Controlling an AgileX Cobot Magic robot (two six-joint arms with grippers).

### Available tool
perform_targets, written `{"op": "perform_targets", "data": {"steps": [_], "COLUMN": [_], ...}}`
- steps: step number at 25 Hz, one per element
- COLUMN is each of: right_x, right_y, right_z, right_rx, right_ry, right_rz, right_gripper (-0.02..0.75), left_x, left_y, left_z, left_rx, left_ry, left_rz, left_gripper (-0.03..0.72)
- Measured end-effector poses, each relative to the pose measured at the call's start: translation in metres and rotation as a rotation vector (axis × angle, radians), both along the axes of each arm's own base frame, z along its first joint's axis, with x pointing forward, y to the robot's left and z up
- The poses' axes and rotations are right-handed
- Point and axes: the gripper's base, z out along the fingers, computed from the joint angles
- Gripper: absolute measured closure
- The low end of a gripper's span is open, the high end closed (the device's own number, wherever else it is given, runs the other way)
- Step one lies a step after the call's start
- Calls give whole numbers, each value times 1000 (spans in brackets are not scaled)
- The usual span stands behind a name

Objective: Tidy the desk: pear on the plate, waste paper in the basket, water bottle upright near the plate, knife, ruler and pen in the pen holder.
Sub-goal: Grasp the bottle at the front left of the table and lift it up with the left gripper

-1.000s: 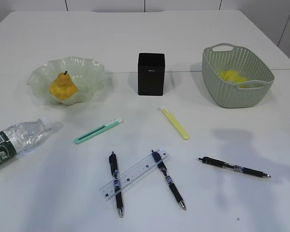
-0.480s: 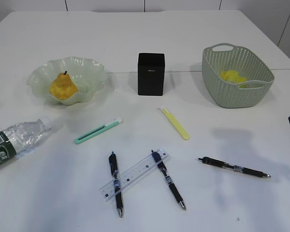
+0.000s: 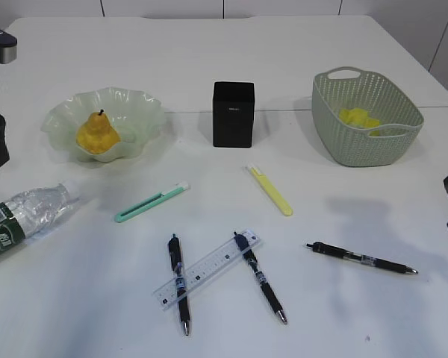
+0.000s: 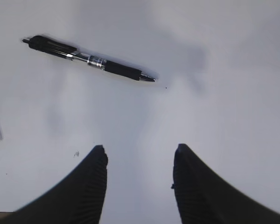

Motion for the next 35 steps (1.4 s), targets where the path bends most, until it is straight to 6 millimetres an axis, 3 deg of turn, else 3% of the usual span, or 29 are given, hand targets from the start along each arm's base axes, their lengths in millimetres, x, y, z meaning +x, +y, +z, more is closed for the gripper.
{"op": "perform_targets", "data": {"steps": [10, 22, 35], "right_x": [0, -1, -1], "right_y": [1, 1, 1], "right_z": [0, 0, 0], "right_rx": [7, 9, 9], "right_ry": [-2, 8, 10], "right_rz": [-3, -2, -2], "right_gripper": [386, 386, 386], "left_x": [25, 42, 52], "left_y": [-4, -12, -18], "left_z": [-36, -75, -99], "left_rx": [13, 1, 37], "left_ry": [64, 138, 154], "left_rz": [-21, -42, -110], "left_gripper": [124, 119, 118]}}
